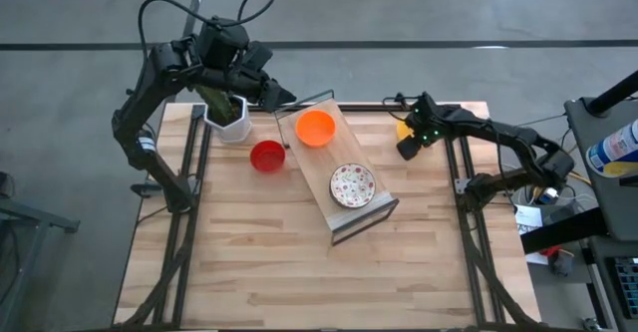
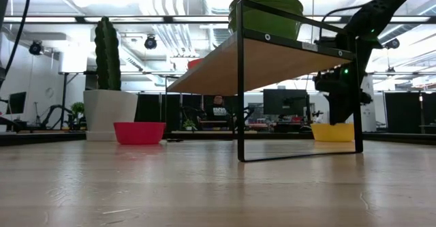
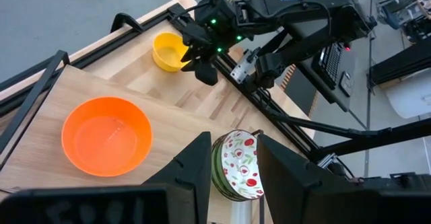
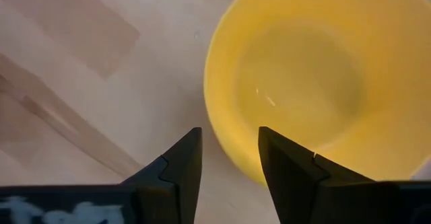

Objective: Pick & Place Mini bowls
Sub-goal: Stack the yellow bowl on the orange bowl

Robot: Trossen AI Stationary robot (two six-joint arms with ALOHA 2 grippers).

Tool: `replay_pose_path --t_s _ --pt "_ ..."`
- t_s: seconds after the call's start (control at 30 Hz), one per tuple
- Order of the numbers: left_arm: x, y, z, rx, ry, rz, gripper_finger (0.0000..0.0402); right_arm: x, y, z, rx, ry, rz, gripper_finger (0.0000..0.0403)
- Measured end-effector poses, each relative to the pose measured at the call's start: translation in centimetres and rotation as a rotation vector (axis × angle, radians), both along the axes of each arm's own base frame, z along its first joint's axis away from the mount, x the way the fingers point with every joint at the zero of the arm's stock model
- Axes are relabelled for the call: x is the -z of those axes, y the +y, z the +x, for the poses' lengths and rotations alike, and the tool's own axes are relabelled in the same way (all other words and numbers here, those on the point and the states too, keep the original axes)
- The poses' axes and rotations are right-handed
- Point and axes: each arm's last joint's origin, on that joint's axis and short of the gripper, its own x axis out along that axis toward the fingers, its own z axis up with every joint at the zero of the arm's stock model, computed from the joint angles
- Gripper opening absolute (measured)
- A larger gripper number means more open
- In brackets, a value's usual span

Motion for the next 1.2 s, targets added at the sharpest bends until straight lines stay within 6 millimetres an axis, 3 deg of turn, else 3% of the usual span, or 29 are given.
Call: replay_pose_path --t_s 0.27,0.53,0.63,0.9,1.2 --pt "0.0 0.0 0.0 0.000 0.001 0.000 0.0110 1.9 -1.1 0.9 -0.004 0.065 0.075 0.0121" --pt "0.0 0.0 0.0 0.000 0.004 -0.001 0.0110 0.3 -2.3 2.0 -0.011 0.074 0.083 0.0046" --pt "0.0 0.0 0.0 0.000 0.004 -0.001 0.0110 -1.1 -2.7 2.3 -0.028 0.071 0.071 0.0015" --pt "0.0 0.0 0.0 0.002 0.004 0.003 0.0110 -6.2 -3.5 3.3 -0.066 0.037 0.021 0.0009" --pt "0.1 0.0 0.0 0.004 0.009 0.003 0.0110 -13.5 -2.2 5.9 -0.201 -0.046 -0.098 0.0009"
